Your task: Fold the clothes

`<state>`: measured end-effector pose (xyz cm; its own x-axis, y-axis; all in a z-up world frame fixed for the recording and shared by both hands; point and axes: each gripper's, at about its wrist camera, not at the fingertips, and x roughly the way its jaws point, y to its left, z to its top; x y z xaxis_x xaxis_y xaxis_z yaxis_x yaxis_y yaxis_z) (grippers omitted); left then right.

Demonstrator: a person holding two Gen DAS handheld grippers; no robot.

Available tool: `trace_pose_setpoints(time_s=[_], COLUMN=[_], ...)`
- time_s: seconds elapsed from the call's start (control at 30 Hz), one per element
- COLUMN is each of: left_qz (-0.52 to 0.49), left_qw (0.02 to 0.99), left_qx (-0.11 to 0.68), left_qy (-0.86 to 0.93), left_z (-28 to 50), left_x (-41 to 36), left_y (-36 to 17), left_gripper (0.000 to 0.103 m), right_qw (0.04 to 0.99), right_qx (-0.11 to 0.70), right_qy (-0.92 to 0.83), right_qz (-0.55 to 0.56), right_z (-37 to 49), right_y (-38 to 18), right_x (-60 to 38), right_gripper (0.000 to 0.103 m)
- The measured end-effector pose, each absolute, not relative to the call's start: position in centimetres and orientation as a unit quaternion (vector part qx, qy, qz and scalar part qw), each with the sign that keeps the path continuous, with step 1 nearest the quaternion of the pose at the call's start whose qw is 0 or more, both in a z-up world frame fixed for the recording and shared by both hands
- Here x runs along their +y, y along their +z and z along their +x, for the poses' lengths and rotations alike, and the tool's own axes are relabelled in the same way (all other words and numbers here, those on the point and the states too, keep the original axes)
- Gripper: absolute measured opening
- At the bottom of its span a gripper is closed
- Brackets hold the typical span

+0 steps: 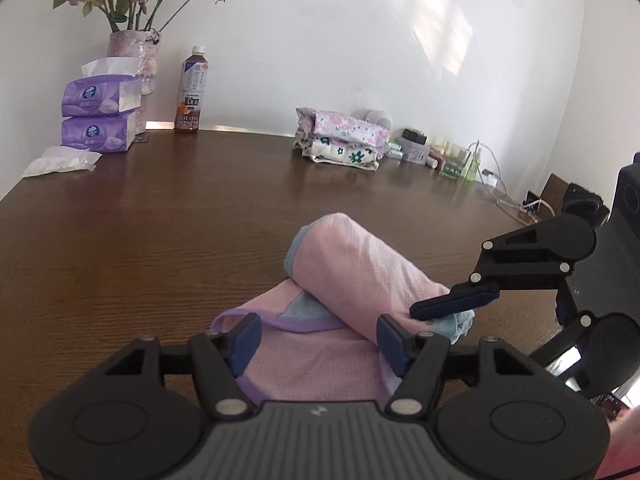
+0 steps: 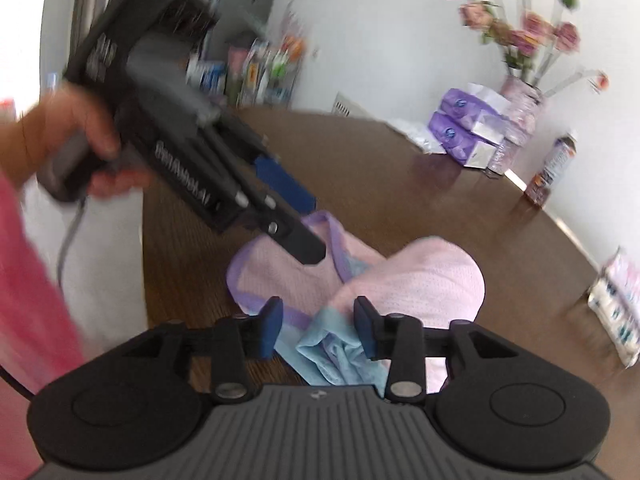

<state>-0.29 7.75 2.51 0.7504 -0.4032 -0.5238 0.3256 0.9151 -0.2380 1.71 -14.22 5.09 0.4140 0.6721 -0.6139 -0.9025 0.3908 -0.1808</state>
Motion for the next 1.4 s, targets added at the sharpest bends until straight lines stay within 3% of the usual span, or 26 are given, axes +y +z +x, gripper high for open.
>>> trace_pose_setpoints(time_s=[0.17,0.3,0.4,0.53,0.7,0.93,1.07,1.13,1.17,1.2,1.27,1.3,1.4], left_qz=[-0.112,-0.126,-0.122,-0.111,-0.136,-0.137,-0.162,-0.178,-0.188,-0.194,-0.209,-0.219,-0.255], left_qw=[0.926,0.919,0.915,0.912,0.911,0.932,0.922,0.917,0.915,0.915,0.916,0.916,0.911], left_qx=[0.285,0.293,0.314,0.344,0.349,0.309,0.333,0.339,0.338,0.335,0.327,0.323,0.318], left_qy=[-0.223,-0.233,-0.221,-0.193,-0.172,-0.130,-0.111,-0.115,-0.118,-0.115,-0.101,-0.093,-0.065], left_z=[0.6,1.7,2.4,2.4,1.6,4.4,6.6,6.9,6.8,6.6,6.5,6.7,7.5], left_x=[6.9,5.1,4.0,3.6,4.9,4.8,4.6,4.8,5.0,5.2,5.7,5.9,6.7], left_y=[2.6,2.4,1.7,0.3,0.2,2.7,1.8,1.1,0.8,0.8,1.0,1.0,0.9], left_gripper=[0.060,0.044,0.026,0.020,0.023,0.053,0.049,0.032,0.031,0.032,0.040,0.050,0.054], right_qw=[0.855,0.877,0.872,0.865,0.869,0.883,0.866,0.862,0.862,0.861,0.862,0.865,0.863], right_qx=[0.256,0.285,0.291,0.299,0.271,0.290,0.327,0.337,0.338,0.337,0.333,0.331,0.343], right_qy=[0.441,0.383,0.390,0.400,0.410,0.367,0.372,0.373,0.372,0.371,0.368,0.362,0.346], right_qz=[-0.093,-0.048,-0.045,-0.042,-0.064,0.035,0.063,0.069,0.074,0.081,0.099,0.106,0.134], right_z=[4.6,6.1,5.9,5.6,5.0,8.4,9.8,10.1,10.3,10.4,11.1,11.6,13.9], right_y=[6.6,5.0,4.0,2.5,2.8,2.8,1.8,1.5,1.6,1.8,2.2,2.3,1.9], right_x=[-19.3,-21.5,-21.0,-20.3,-20.0,-21.4,-20.8,-20.7,-20.8,-21.0,-21.4,-21.3,-20.8], right_gripper=[0.041,0.040,0.038,0.032,0.033,0.033,0.031,0.024,0.024,0.025,0.036,0.042,0.042])
